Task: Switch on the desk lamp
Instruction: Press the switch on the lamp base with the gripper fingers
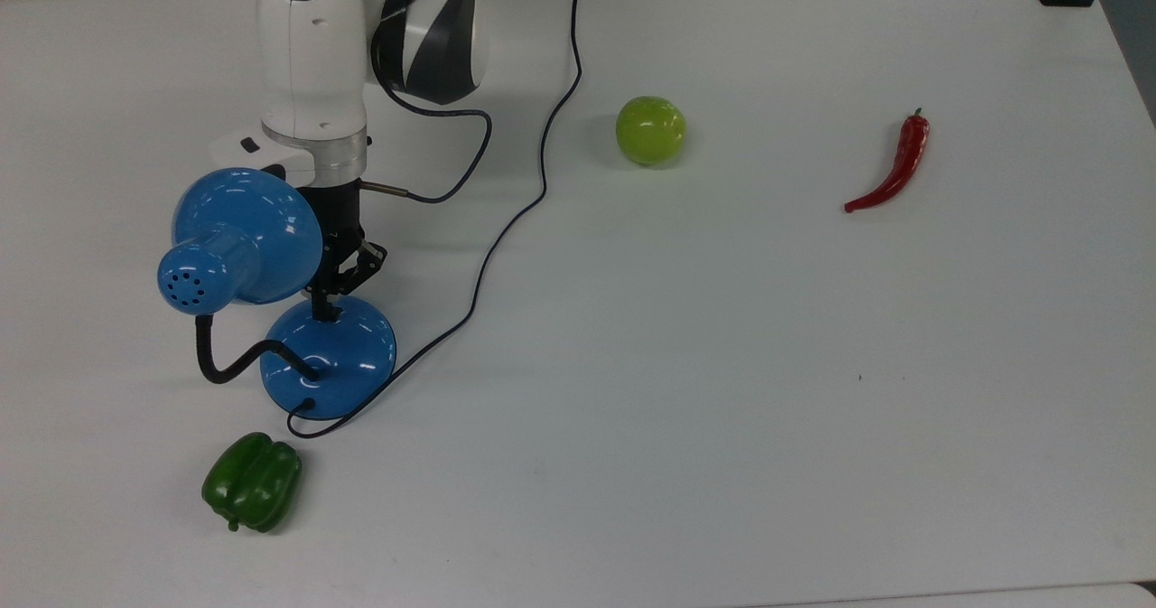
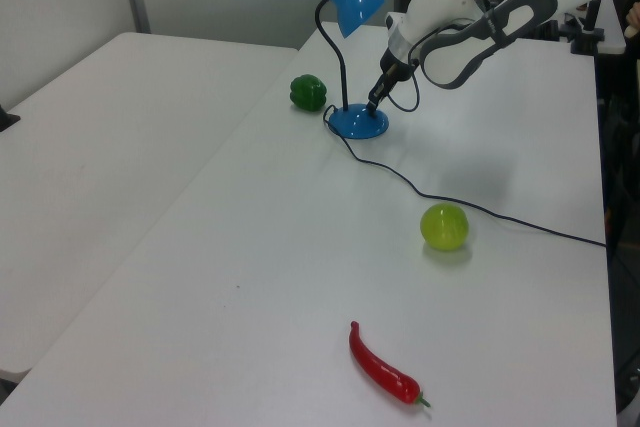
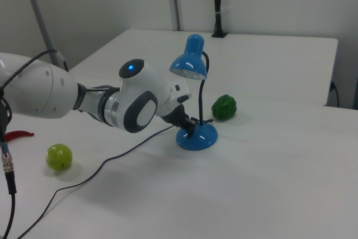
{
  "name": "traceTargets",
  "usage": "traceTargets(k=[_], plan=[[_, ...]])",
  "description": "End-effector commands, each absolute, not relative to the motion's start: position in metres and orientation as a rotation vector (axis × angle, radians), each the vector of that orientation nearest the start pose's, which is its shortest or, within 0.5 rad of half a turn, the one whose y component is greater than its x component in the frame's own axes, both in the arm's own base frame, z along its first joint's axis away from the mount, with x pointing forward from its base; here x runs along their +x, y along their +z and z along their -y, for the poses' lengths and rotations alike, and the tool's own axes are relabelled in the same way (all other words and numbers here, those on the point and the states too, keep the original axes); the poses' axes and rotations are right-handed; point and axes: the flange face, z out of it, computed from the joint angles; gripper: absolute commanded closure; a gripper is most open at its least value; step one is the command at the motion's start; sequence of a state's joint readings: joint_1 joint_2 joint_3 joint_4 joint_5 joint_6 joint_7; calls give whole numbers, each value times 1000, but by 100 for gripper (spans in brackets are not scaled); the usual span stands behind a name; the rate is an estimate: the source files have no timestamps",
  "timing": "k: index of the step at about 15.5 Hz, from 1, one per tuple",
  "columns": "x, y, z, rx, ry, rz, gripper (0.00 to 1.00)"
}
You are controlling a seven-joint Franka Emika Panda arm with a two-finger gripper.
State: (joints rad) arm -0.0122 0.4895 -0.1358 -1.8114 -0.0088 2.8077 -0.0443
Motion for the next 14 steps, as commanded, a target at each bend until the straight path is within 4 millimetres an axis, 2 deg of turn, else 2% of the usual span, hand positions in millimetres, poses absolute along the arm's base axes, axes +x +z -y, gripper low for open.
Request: traceTargets(k=[1, 14], plan=[[690, 330, 91, -3138, -846, -125, 100], [689, 318, 89, -3155, -818, -100, 100]])
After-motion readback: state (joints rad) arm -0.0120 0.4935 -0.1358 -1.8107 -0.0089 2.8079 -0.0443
